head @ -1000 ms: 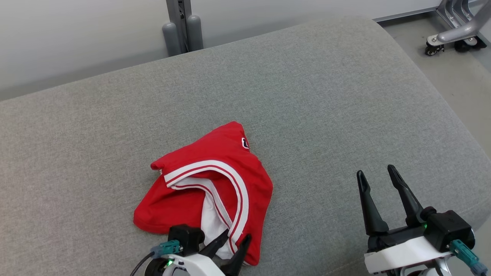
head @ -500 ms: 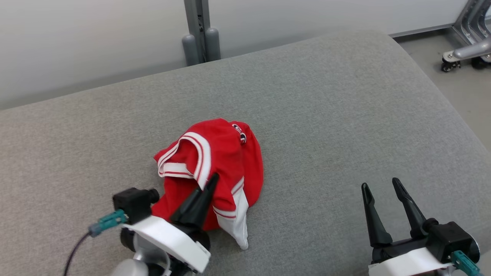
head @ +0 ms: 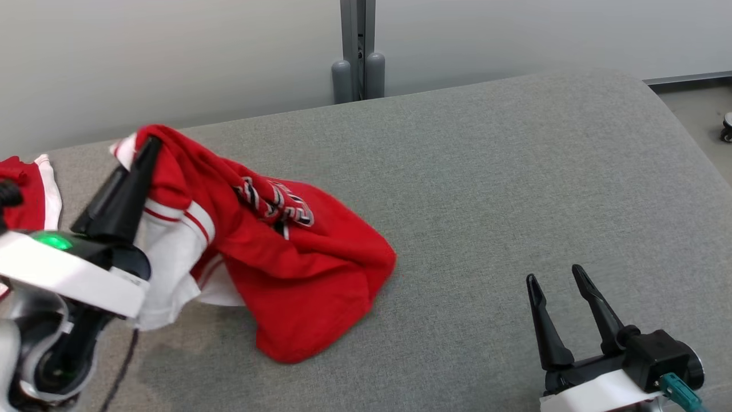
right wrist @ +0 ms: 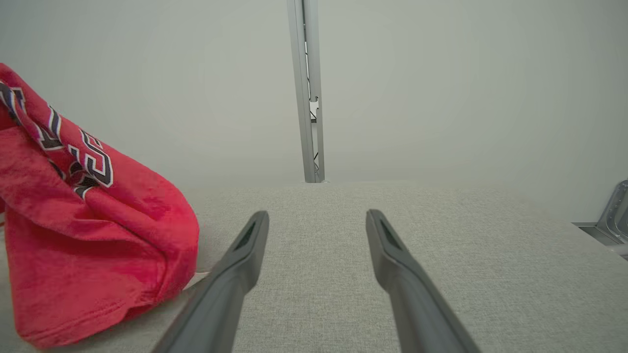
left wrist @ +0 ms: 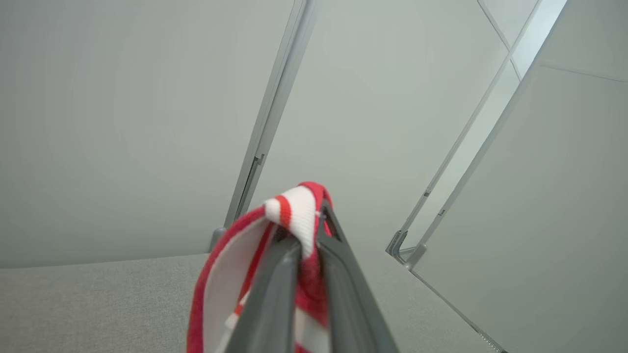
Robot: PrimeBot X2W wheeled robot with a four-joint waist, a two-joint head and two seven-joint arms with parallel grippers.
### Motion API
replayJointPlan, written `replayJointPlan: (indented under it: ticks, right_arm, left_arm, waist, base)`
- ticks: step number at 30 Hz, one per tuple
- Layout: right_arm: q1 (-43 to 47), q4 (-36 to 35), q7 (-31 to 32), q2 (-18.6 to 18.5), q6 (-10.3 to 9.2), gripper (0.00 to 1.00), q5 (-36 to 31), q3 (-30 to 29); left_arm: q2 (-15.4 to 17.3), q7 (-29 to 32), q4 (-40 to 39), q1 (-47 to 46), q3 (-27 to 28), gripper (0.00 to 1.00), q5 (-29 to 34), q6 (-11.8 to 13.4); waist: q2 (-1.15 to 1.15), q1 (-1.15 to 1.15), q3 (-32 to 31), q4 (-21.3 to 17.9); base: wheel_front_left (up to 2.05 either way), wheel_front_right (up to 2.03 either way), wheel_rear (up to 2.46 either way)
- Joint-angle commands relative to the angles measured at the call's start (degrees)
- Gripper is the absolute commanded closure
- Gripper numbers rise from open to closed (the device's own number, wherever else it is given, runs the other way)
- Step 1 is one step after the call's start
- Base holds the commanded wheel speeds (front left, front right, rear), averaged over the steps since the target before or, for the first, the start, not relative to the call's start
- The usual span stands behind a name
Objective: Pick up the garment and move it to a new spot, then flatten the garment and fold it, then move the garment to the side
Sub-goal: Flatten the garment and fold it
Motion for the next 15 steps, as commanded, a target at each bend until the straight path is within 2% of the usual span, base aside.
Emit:
replayJointPlan:
  ticks: [1, 5, 9, 11, 15]
  right_arm:
    - [-0.31, 0.13, -0.28, -0.24, 0.01, 0.0, 0.05, 0.08]
    - [-1.0, 0.32, -0.28, -0.25, 0.01, 0.0, 0.47, 1.09]
    - [-1.47, 0.58, -0.28, -0.24, 0.01, 0.0, 0.67, 1.73]
    - [-1.55, 0.7, -0.28, -0.25, 0.01, 0.0, 0.7, 2.01]
    - [-2.21, 0.76, -0.29, -0.25, 0.01, 0.0, 0.86, 2.5]
  left_arm:
    - [0.34, 0.14, -0.35, -1.02, 0.48, 1.0, -0.44, -0.25]
    - [4.15, 3.86, -0.71, -6.12, 3.51, 1.0, -3.09, -0.71]
    - [6.07, 7.5, -0.03, -11.82, 2.42, 1.0, -4.47, -1.71]
    - [5.08, 9.09, 1.14, -14.48, -0.09, 1.0, -4.85, -2.47]
    - [1.0, 11.97, 5.21, -18.63, -7.48, 1.0, -4.53, -3.58]
  waist:
    - [0.0, 0.0, 0.07, 0.05]
    - [0.0, 0.0, 0.7, -0.57]
    - [0.0, 0.0, 1.07, -1.71]
    - [0.0, 0.0, 1.1, -2.31]
    - [0.0, 0.0, 1.61, -4.17]
  base:
    - [0.0, 0.0, 0.0]
    - [0.0, 0.0, 0.0]
    - [0.0, 0.0, 0.0]
    - [0.0, 0.0, 0.0]
    - [0.0, 0.0, 0.0]
